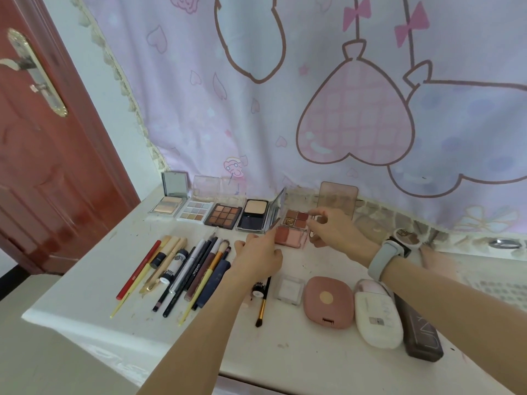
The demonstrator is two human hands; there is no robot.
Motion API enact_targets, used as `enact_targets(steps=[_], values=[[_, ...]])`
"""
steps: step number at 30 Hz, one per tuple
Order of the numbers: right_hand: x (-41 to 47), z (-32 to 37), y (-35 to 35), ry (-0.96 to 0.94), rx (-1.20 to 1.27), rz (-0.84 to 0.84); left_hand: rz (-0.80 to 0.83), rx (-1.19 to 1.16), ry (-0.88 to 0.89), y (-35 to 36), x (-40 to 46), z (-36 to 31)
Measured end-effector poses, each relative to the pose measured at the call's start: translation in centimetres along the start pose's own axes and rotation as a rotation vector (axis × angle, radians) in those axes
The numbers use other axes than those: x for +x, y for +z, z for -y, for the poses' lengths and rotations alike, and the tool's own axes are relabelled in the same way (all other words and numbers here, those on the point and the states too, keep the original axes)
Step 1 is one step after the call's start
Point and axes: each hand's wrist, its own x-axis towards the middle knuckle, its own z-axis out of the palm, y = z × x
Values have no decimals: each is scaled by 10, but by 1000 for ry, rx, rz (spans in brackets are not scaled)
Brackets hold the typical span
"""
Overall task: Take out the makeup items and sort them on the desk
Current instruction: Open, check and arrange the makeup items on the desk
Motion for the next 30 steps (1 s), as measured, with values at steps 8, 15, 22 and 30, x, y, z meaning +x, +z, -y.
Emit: enact_targets(steps=[8,15,22,30], values=[[-4,-4,-7,-51,-77,23,-33,24,16,-4,-3,-6],[-36,-14,-20,-175,-247,-50,-284,-197,19,-10,-42,-13],[-83,-30,-19,-300,-896,347,-433,-371,13,7,-87,-12],[-91,-31,-8,-384,-882,306,-496,-573,45,16,-112,-22]])
